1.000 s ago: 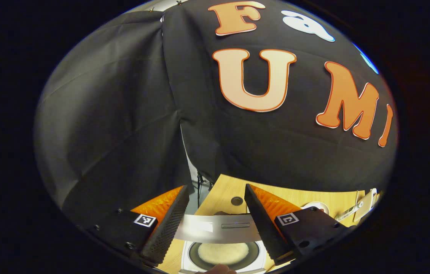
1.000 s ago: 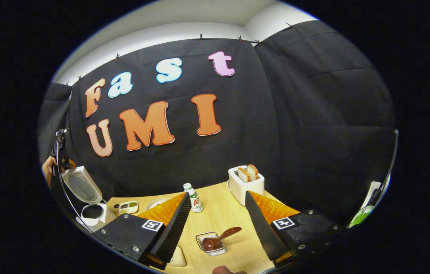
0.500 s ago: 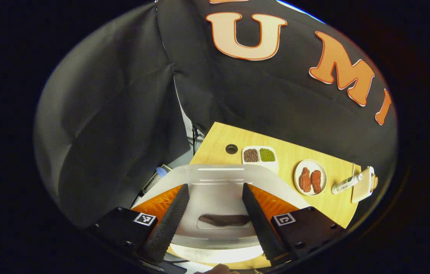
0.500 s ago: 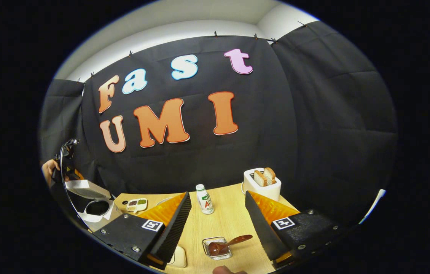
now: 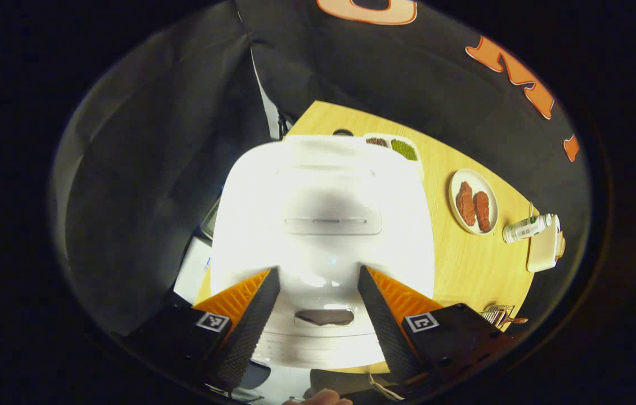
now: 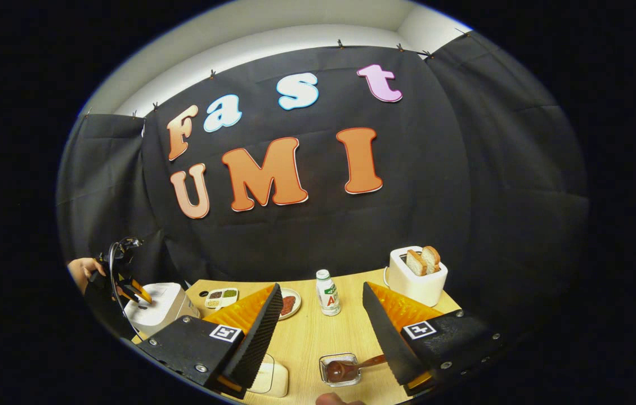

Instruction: Close the left gripper, press the button to open the rice cooker; take a wooden spoon from the chopstick holder with the right hand, scoop a spoonful of rice and pour it into the rice cooker, then put the wooden spoon back into the chopstick holder.

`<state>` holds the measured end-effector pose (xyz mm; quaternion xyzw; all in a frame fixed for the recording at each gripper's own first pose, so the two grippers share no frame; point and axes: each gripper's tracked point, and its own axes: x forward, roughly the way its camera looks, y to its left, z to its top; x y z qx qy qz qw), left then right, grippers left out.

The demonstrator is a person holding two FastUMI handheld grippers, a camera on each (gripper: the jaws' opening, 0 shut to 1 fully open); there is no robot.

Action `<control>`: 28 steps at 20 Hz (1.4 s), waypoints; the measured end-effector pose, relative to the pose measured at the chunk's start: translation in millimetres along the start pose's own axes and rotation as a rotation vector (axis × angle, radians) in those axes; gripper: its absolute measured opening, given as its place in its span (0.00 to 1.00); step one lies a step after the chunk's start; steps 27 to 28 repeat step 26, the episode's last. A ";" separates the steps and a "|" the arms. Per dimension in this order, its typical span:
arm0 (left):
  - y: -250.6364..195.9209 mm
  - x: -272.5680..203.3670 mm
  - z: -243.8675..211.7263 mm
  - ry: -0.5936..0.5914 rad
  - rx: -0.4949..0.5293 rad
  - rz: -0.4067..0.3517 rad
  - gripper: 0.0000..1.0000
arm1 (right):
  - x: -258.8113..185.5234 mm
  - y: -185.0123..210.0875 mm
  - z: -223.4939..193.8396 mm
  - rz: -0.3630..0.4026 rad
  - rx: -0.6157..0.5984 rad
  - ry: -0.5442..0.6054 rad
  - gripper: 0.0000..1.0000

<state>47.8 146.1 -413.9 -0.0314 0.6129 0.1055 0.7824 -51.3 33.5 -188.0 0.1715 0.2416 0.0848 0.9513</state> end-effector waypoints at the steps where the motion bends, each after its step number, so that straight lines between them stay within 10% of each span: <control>1: -0.8 -1.7 -9.8 0.045 -0.003 -0.001 0.98 | 2.5 5.0 0.6 0.016 -0.001 0.002 0.89; 8: -11.6 -22.6 -11.8 -0.030 -0.092 -0.077 0.98 | 18.2 39.2 18.2 0.109 -0.026 -0.027 0.89; 21: -64.6 -201.6 44.2 -0.847 0.011 -0.204 0.98 | 18.0 91.1 82.5 0.163 -0.187 -0.280 0.89; 28: -70.1 -245.6 20.6 -1.032 0.037 -0.142 0.99 | 19.0 105.1 69.9 0.204 -0.175 -0.272 0.94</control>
